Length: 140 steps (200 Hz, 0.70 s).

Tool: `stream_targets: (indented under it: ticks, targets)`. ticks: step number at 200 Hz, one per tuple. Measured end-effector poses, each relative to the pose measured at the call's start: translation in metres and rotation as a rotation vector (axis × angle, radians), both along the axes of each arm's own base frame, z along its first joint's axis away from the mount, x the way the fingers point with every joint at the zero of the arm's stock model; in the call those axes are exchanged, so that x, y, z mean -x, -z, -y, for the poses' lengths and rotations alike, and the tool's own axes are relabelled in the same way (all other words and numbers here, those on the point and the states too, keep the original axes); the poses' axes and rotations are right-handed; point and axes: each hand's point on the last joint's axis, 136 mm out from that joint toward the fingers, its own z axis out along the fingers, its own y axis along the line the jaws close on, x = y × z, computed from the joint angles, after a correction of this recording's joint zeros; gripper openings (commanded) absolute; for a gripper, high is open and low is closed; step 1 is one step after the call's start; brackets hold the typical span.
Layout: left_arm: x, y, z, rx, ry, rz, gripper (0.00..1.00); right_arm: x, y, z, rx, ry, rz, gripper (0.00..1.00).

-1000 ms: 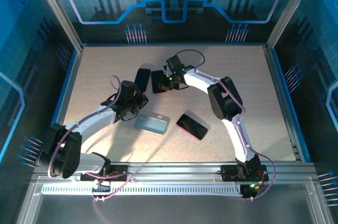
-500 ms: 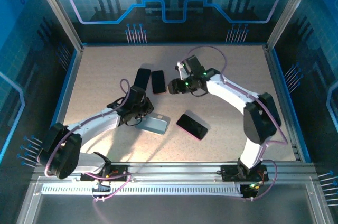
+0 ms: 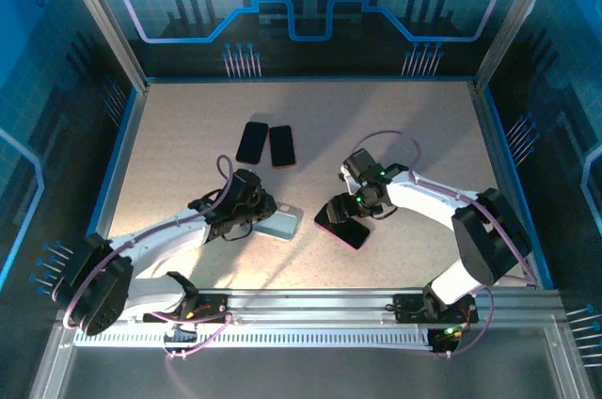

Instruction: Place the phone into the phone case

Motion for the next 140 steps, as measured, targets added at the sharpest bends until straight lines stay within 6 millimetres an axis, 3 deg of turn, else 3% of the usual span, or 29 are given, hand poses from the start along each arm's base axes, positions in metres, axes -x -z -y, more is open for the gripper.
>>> stream_targets:
  ticks: [50, 95, 140]
  targets:
    - [0.005, 0.007, -0.003, 0.001, -0.007, 0.012, 0.16, 0.025, 0.022, 0.009, -0.019, 0.033, -0.056, 0.83]
    - [0.006, 0.011, -0.003, 0.003, -0.006, 0.026, 0.15, 0.028, 0.019, 0.005, -0.064, 0.055, -0.016, 0.83]
    - [0.001, 0.006, 0.002, 0.024, -0.001, 0.058, 0.15, 0.053, 0.018, -0.008, -0.081, 0.014, -0.017, 0.84]
